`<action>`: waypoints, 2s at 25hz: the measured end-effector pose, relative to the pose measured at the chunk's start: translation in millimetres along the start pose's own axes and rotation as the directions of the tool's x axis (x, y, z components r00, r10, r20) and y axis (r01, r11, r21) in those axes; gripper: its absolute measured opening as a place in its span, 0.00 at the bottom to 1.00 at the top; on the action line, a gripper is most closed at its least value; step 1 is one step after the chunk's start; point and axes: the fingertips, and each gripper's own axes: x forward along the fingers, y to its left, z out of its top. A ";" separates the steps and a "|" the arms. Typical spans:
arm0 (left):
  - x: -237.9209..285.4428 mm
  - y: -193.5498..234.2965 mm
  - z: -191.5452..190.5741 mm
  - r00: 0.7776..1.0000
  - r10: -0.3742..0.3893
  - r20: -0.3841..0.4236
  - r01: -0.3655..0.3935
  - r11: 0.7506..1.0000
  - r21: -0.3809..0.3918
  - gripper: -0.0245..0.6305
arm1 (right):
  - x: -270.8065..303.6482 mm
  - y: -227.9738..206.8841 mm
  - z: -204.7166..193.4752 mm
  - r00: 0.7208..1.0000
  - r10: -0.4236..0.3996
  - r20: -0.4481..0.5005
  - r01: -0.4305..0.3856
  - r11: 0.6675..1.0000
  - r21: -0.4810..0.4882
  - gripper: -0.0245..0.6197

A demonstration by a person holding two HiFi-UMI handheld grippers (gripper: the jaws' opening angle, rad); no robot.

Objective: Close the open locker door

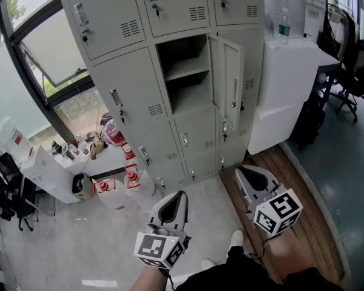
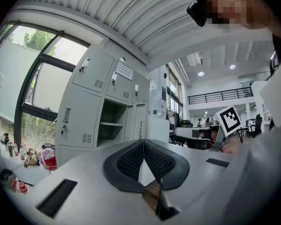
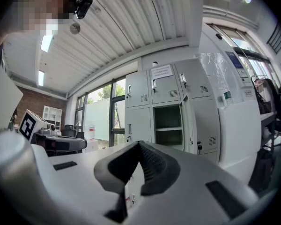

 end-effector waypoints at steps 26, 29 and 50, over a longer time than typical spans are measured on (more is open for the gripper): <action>-2.7 -2.4 2.4 1.000 0.001 0.010 -0.001 1.000 -0.008 0.06 | 3.1 8.7 10.4 0.998 0.053 0.046 -0.054 0.998 0.011 0.12; 3.9 -0.8 3.3 1.000 0.008 0.012 -0.008 1.000 -0.011 0.06 | 8.5 4.2 11.1 0.997 0.063 0.047 -0.063 0.998 0.012 0.12; 112.8 5.5 2.4 1.000 0.022 -0.012 -0.022 1.000 -0.004 0.06 | 67.1 -93.4 13.0 0.994 0.094 0.049 -0.095 0.995 0.025 0.12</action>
